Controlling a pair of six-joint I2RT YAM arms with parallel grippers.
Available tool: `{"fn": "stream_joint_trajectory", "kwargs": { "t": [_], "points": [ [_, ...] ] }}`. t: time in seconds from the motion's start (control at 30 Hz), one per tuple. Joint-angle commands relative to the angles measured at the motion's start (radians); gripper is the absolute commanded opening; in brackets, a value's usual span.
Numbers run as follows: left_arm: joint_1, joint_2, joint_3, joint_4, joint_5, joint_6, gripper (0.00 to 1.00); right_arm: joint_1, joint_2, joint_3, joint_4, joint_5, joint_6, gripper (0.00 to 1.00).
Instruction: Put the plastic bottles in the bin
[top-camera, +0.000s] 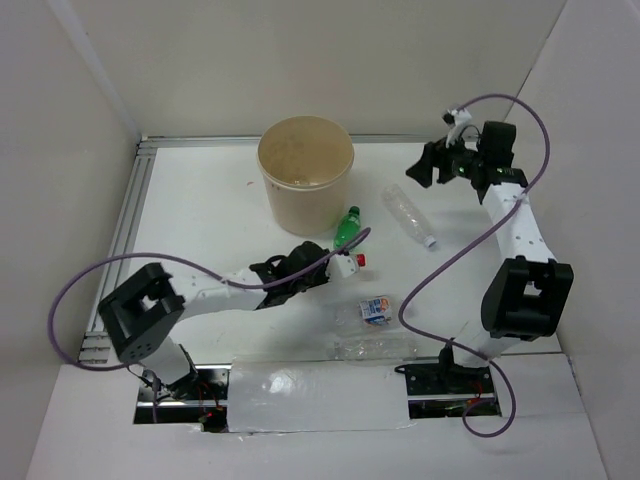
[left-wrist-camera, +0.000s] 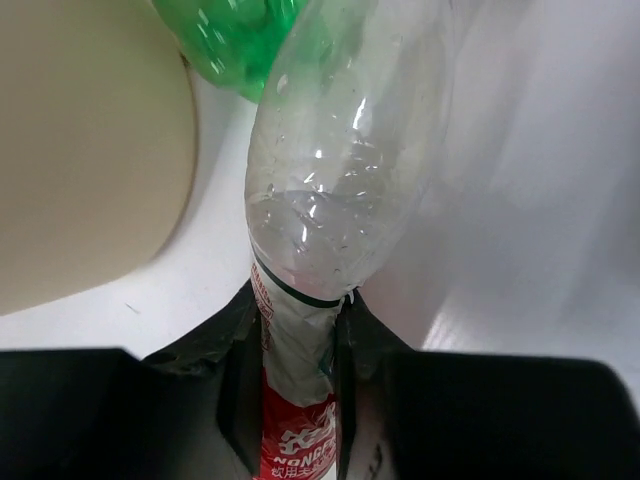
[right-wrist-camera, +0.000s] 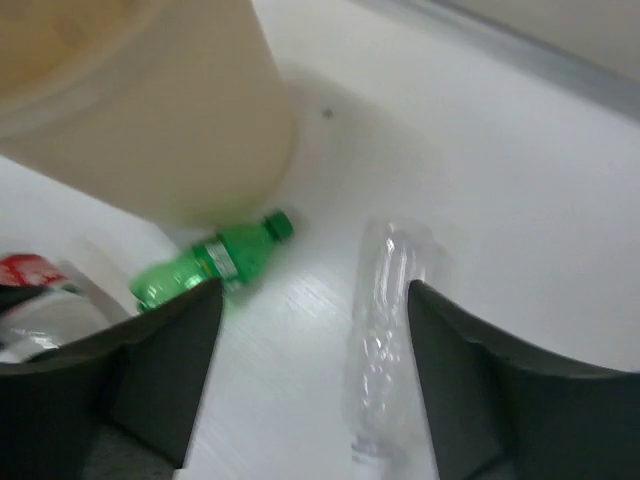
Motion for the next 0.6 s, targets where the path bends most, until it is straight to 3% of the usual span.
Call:
{"fn": "stream_joint_trajectory", "kwargs": {
  "t": [0.0, 0.07, 0.23, 0.37, 0.4, 0.57],
  "points": [
    [-0.036, -0.193, 0.061, -0.034, 0.077, -0.076, 0.00, -0.037, -0.026, -0.125, -0.083, 0.015, -0.075, 0.84],
    [-0.047, -0.288, 0.139, -0.068, 0.102, -0.103, 0.00, -0.048, -0.035, -0.166, -0.083, 0.053, -0.100, 1.00],
    [-0.006, -0.342, 0.329, 0.001, 0.104, -0.192, 0.00, -0.061, -0.002, -0.226, -0.065, 0.104, -0.109, 1.00],
    [0.109, -0.273, 0.426, 0.155, 0.079, -0.321, 0.01, -0.061, 0.052, -0.237, -0.056, 0.134, -0.109, 1.00],
    [0.143, -0.253, 0.443, 0.191, 0.079, -0.336, 0.07, -0.061, 0.072, -0.237, -0.045, 0.144, -0.109, 1.00],
    [0.192, -0.025, 0.613, 0.289, -0.072, -0.331, 0.14, -0.061, 0.121, -0.237, -0.045, 0.156, -0.109, 1.00]
  ]
}}
